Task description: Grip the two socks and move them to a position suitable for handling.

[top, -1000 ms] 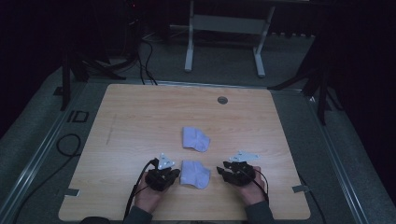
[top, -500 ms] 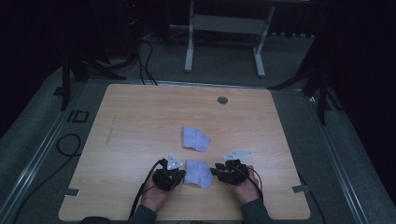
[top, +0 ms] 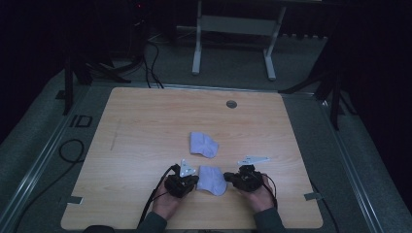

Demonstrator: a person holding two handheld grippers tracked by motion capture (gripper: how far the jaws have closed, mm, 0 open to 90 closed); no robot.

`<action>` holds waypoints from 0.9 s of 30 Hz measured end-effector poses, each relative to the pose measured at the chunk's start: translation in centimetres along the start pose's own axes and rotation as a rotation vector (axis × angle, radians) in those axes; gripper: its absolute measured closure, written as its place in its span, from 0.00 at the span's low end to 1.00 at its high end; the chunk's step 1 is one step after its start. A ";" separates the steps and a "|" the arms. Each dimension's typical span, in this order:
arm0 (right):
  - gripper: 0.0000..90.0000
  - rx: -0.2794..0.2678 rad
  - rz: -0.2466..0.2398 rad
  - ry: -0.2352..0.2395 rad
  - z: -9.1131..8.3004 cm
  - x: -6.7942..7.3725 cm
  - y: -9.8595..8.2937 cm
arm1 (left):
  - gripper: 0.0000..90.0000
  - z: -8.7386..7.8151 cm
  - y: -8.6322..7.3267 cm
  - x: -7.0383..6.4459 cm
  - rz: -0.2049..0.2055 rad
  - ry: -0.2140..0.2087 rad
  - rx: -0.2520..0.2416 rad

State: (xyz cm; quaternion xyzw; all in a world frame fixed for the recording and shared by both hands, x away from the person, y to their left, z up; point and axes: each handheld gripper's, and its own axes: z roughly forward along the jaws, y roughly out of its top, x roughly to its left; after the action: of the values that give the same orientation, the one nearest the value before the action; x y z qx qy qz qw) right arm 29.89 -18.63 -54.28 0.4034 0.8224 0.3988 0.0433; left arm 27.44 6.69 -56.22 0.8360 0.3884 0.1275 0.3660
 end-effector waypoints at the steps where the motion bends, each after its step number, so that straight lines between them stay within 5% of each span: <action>1: 0.96 -0.015 -0.004 0.006 -0.3 0.2 0.2 | 0.97 0.0 0.0 0.0 -0.001 -0.002 -0.001; 16: 0.96 -0.087 -0.089 0.056 -2.0 2.6 3.3 | 0.93 -3.2 0.3 1.7 -0.067 0.010 -0.064; 27: 0.96 -0.007 -0.180 0.051 1.1 5.6 6.3 | 0.92 -5.6 0.3 3.7 -0.110 0.009 -0.083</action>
State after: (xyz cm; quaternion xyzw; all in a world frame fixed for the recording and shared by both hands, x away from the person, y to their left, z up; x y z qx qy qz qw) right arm 30.56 -11.81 -49.26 0.3174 0.8548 0.4063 0.0595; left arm 27.30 12.21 -52.30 0.7969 0.4300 0.1270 0.4049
